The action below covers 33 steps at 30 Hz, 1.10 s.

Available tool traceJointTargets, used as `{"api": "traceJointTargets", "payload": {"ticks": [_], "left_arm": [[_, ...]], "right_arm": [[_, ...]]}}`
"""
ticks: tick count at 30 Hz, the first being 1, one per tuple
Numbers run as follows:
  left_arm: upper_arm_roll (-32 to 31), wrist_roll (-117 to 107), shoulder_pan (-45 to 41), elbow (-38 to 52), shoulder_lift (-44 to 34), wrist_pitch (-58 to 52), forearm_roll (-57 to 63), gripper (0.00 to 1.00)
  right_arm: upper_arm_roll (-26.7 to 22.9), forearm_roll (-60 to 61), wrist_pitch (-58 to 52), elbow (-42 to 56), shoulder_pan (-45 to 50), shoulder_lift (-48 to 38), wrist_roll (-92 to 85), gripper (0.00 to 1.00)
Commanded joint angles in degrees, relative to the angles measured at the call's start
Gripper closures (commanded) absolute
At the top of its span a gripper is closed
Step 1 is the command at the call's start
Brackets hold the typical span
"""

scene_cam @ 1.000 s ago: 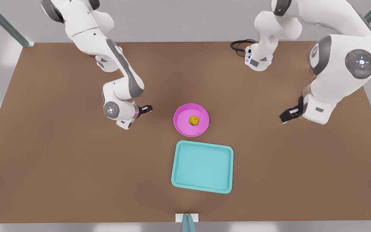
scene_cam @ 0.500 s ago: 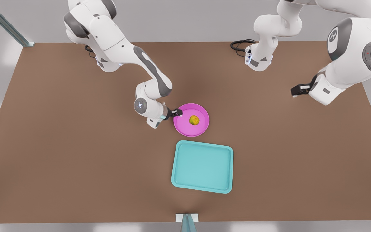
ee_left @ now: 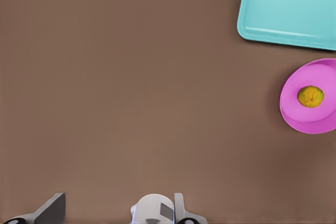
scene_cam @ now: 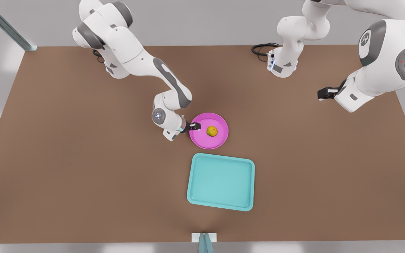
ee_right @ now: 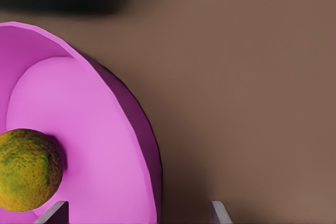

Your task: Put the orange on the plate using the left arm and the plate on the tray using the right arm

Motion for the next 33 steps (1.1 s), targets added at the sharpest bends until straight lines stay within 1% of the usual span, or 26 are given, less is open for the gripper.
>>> {"api": "traceJointTargets", "payload": {"ticks": [1,4,5,6,7,11,12,13,14,16,17,18,22,28,30,33], "left_arm": [[0.0,5.1,0.0,0.0,0.0,-0.3,0.0,0.00],[0.0,5.0,0.0,0.0,0.0,-0.3,0.0,0.00],[0.0,5.0,0.0,0.0,0.0,-0.4,0.0,0.00],[0.0,5.0,0.0,0.0,0.0,-0.4,0.0,0.00],[0.0,5.0,0.0,0.0,0.0,-0.4,0.0,0.00],[0.0,5.0,0.0,0.0,0.0,-0.5,0.1,0.00],[0.0,5.0,0.0,0.0,0.0,-0.5,0.1,0.00],[-0.1,5.0,0.0,0.0,0.0,-0.5,0.1,0.00],[0.0,5.0,0.0,0.0,0.0,-0.5,0.1,0.00],[0.0,5.0,0.0,0.0,0.0,-0.5,0.1,0.00],[0.0,5.0,0.0,0.0,0.0,-0.5,0.1,0.00],[0.0,5.0,0.0,0.0,0.0,-0.4,0.1,0.00],[0.0,5.0,0.0,0.0,0.1,-0.3,0.1,0.00],[-0.1,5.0,0.0,0.0,0.1,-0.4,0.2,0.00],[-0.1,5.0,0.0,0.0,0.2,-0.3,0.2,0.00],[0.0,5.0,0.0,0.0,0.1,-0.4,0.5,0.00]], "right_arm": [[0.3,0.1,0.9,0.4,0.0,0.3,1.6,0.00],[0.3,0.1,0.9,0.6,0.0,0.3,1.6,0.00],[0.3,0.0,0.9,0.6,0.0,0.3,1.6,0.21],[0.3,0.0,0.9,0.6,0.0,0.4,1.6,0.28],[0.4,0.0,0.9,0.7,0.0,0.8,1.6,0.29],[0.7,0.0,0.9,1.3,-0.1,1.6,1.6,0.39],[0.8,0.0,0.8,1.3,-0.1,1.6,1.6,0.44],[0.8,0.1,0.7,1.3,-0.1,1.5,1.6,0.54],[0.8,0.0,0.6,1.3,-0.1,1.5,1.6,0.62],[0.8,0.0,0.6,1.4,-0.1,1.5,1.5,0.73],[0.8,-0.1,0.4,1.6,-0.1,1.5,1.1,0.77],[0.8,-0.1,0.0,1.7,-0.1,1.4,0.7,0.79],[1.5,-0.1,-0.1,1.8,-0.5,0.7,1.4,0.79],[1.7,0.1,-0.1,6.2,-3.1,-0.8,6.5,0.79],[1.7,0.1,-0.1,10.6,-5.0,0.5,8.2,0.79],[1.6,2.3,-0.1,19.1,-6.0,5.5,8.3,0.79]]}}
